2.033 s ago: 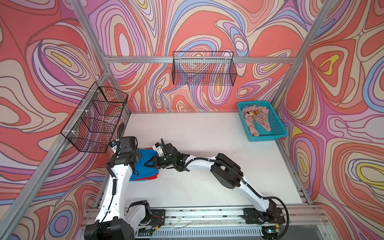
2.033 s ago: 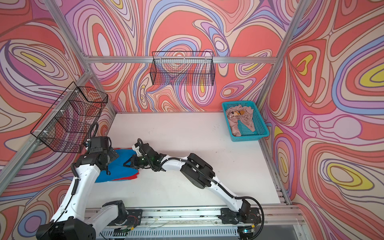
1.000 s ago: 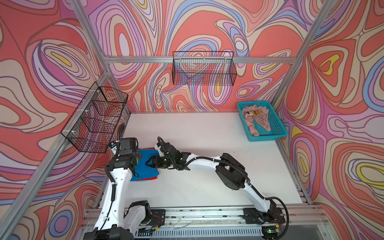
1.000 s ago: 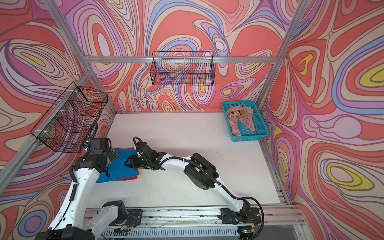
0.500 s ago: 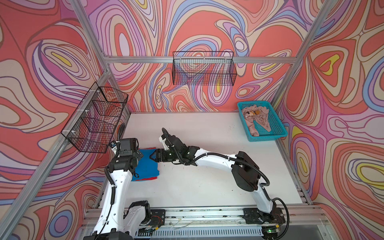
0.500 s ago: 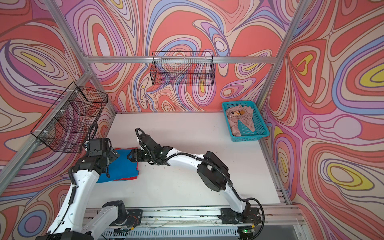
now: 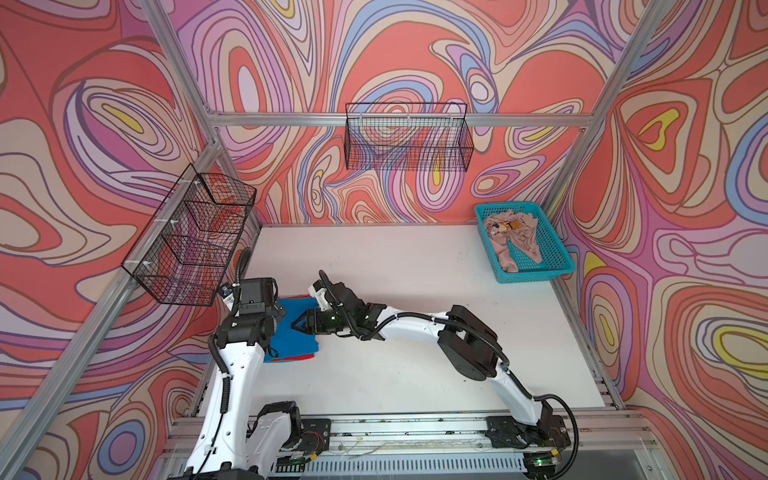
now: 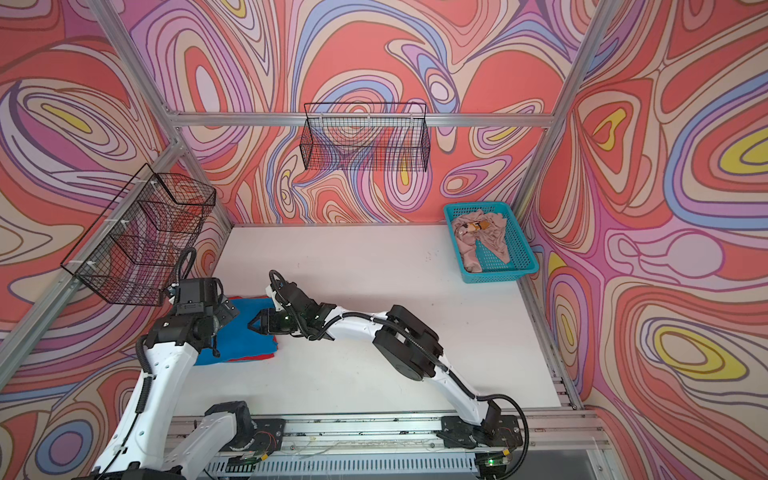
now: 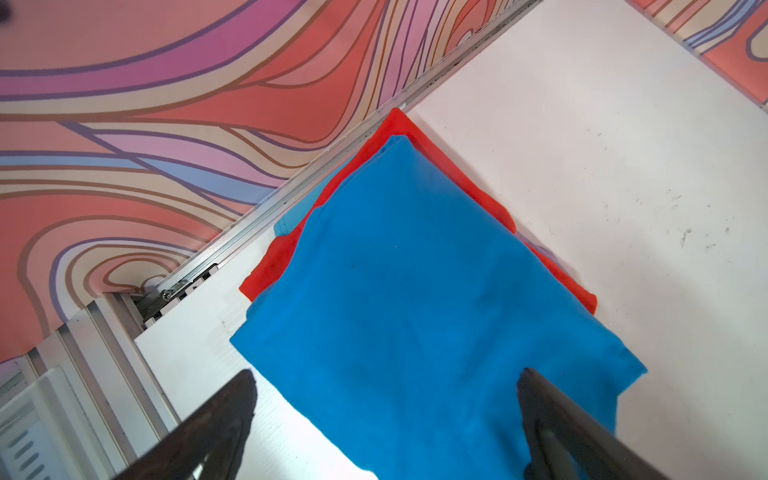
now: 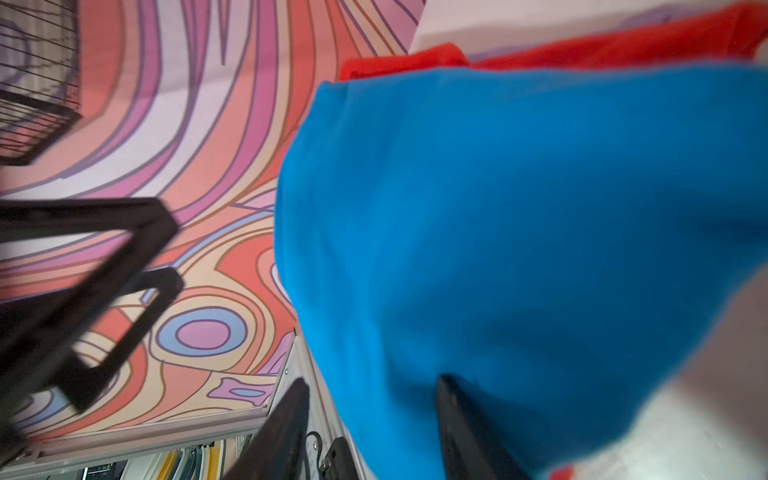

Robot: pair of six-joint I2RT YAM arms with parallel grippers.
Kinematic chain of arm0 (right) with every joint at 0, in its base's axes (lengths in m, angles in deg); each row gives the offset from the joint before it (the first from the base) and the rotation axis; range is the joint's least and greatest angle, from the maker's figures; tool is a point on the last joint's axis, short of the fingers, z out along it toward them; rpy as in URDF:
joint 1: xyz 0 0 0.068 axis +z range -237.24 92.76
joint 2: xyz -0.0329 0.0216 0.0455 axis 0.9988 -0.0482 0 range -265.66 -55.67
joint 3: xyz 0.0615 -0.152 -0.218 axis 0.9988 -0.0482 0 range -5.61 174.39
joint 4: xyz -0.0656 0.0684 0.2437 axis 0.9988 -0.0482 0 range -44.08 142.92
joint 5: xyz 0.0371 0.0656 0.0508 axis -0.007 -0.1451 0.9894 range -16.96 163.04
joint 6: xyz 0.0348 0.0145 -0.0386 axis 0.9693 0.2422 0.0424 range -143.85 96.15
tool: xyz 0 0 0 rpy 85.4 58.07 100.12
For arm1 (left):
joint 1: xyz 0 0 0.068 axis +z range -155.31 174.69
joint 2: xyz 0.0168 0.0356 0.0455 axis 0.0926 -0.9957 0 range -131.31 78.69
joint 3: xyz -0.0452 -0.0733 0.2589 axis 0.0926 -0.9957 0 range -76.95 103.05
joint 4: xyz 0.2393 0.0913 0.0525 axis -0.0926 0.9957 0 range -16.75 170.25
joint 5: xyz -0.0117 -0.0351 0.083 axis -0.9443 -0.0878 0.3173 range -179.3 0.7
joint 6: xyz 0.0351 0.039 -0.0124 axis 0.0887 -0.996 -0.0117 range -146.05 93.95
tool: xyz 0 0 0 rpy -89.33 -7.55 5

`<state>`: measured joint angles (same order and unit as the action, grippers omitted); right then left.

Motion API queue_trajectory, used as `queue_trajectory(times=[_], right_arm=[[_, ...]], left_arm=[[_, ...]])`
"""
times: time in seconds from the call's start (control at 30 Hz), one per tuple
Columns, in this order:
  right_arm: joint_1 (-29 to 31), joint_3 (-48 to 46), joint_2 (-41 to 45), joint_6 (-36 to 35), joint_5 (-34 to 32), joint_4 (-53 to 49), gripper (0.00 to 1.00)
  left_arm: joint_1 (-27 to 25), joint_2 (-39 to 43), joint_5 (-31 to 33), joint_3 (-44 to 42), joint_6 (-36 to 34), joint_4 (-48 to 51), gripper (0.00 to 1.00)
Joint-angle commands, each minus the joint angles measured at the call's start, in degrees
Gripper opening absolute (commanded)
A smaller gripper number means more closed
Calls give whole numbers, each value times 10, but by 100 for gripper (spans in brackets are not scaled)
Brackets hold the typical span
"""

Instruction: Fold and stack the t-shirts

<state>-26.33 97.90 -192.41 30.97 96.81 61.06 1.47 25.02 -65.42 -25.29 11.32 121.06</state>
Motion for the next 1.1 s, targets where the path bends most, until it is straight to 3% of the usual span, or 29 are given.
queue_trajectory(times=[0.0, 0.13, 0.27, 0.43, 0.63, 0.73, 0.8, 0.87, 0.97, 1.07], right_arm=[[5, 45, -56, 16, 20, 5, 51], [5, 100, -60, -34, 19, -64, 56], [5, 108, 24, -122, -21, -142, 65], [4, 45, 166, -183, -97, -202, 71], [-33, -89, 352, -234, -234, -282, 74], [-77, -163, 471, -258, -320, -319, 82], [-114, -216, 545, -272, -373, -331, 98], [-155, -282, 617, -288, -456, -333, 98], [-215, -411, 702, -344, -599, -270, 98], [-294, -556, 746, -412, -671, -120, 98]], left_arm=[[-1, 15, 40, 8, 14, -13, 100], [-2, 17, 38, 8, 14, -13, 100], [-4, 22, 29, 7, 11, -19, 100], [-11, 36, 6, 3, 2, -35, 100], [-53, 58, -77, -30, -41, -113, 100], [-81, 51, -79, -55, -59, -164, 100], [-107, 40, -72, -78, -76, -212, 100], [-126, 16, -93, -102, -112, -273, 100], [-134, -31, -92, -136, -121, -354, 100], [-135, -84, -66, -162, -173, -450, 100]])
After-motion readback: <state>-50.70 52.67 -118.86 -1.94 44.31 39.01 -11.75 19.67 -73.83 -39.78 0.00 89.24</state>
